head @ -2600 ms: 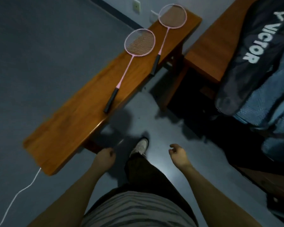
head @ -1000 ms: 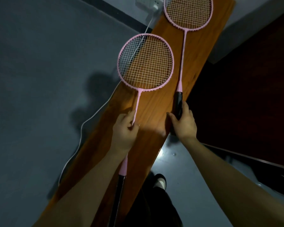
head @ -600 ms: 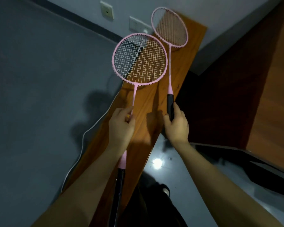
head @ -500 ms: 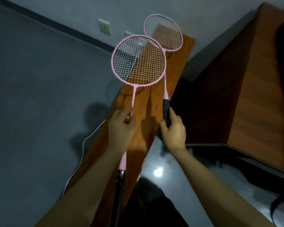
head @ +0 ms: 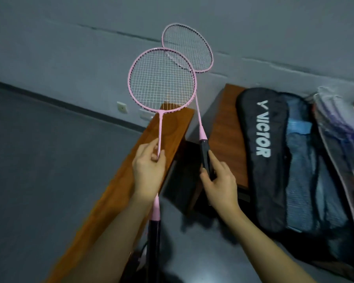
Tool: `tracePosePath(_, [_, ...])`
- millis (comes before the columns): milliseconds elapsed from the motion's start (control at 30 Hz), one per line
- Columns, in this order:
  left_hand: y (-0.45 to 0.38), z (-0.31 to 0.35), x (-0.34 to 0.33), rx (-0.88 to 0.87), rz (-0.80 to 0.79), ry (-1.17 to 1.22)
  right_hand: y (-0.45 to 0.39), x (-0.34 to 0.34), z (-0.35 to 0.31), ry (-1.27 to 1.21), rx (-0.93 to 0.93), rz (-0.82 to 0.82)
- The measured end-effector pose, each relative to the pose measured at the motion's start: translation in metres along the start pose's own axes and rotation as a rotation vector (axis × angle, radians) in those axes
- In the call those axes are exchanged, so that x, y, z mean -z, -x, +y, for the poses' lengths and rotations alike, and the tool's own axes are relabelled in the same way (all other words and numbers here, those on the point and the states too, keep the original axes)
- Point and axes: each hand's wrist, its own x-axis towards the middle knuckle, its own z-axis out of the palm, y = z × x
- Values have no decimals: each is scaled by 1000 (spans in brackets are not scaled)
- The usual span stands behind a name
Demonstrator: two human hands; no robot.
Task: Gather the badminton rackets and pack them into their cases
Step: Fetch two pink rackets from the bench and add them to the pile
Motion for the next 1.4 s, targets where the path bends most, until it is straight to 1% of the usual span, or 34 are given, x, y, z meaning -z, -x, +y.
tracePosePath(133, [39, 65, -27, -48, -10, 79, 24, 75, 19, 60, 68, 70])
tracePosePath(233, [63, 97, -53, -93, -56, 147, 39, 121, 40, 110, 72, 121])
tracePosePath(333, [80, 119, -80, -119, -109, 162, 47, 155, 61, 152, 79, 169])
tracePosePath(467, [90, 137, -124, -156, -172, 188, 43, 189, 96, 169, 20, 224])
tracePosePath(600, [91, 156, -182, -134, -221, 236, 22, 221, 133, 156, -44, 247])
tracePosePath(700, [84, 164, -238, -157, -249, 293, -3, 247, 163, 208, -72, 264])
tracePosePath(867, [74, 181, -312, -120, -321, 331, -33, 289, 202, 300, -141, 271])
tracePosePath(1000, [74, 194, -354, -108, -384, 312, -42, 315, 229, 359, -167, 259])
tracePosePath(1167, [93, 211, -400, -34, -472, 316, -43, 342, 258, 323, -195, 272])
tracePosePath(1300, [115, 228, -431, -53, -548, 288, -40, 367, 289, 371, -177, 268])
tracePosePath(1400, [137, 239, -455, -79, -589, 261, -32, 390, 313, 324, -198, 252])
